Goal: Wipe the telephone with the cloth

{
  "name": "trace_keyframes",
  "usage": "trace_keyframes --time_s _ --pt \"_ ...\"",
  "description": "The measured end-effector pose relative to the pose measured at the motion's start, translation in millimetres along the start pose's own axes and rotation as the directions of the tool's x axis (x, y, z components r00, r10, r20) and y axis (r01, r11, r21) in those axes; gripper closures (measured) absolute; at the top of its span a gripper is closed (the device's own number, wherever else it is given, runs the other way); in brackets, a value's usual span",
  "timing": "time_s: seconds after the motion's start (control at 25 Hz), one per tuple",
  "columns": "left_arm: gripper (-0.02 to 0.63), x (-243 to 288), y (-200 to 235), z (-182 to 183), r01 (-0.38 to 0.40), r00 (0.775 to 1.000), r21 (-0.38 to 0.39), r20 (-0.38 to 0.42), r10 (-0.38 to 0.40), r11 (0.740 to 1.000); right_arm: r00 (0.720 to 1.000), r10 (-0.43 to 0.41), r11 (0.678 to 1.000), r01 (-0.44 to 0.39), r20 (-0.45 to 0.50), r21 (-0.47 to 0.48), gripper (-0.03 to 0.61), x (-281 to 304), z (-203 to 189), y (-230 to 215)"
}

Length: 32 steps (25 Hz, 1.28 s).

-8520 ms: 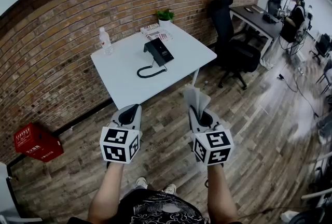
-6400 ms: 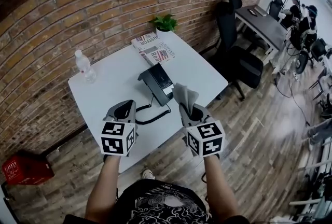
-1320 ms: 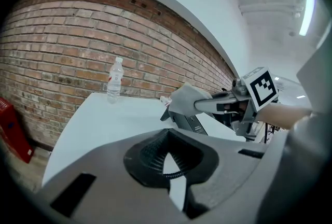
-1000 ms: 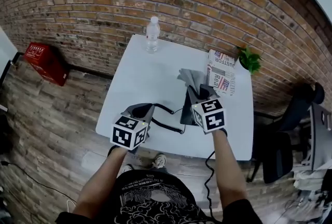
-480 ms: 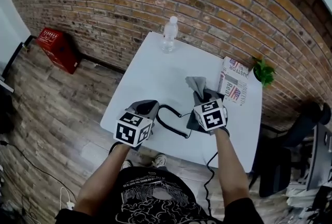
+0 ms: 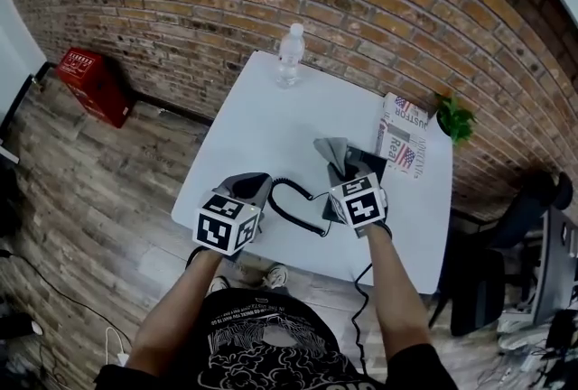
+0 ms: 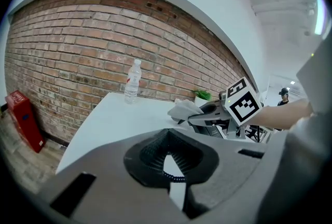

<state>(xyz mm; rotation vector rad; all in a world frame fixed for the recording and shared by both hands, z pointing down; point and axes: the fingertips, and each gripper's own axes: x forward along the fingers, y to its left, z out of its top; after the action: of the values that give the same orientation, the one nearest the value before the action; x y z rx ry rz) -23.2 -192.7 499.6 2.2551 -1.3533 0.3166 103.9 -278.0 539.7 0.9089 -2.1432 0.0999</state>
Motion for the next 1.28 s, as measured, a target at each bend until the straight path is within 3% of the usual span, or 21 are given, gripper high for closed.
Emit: trace_keyframes --time_s 0.6,1.28 --pt "0.607 -15.9 -3.5 -12.6 0.042 0.999 0.007 -0.018 -0.042 0.999 0.998 0.016 0.999 -0.014 -0.056 0.033 0.568 -9.7 -25.8 42.8" --pt "0.607 -24.7 -13.8 -30.4 0.106 0.993 0.030 -0.055 -0.104 0.994 0.998 0.008 0.986 0.002 -0.058 0.168 0.568 -22.5 -60.2 78.6"
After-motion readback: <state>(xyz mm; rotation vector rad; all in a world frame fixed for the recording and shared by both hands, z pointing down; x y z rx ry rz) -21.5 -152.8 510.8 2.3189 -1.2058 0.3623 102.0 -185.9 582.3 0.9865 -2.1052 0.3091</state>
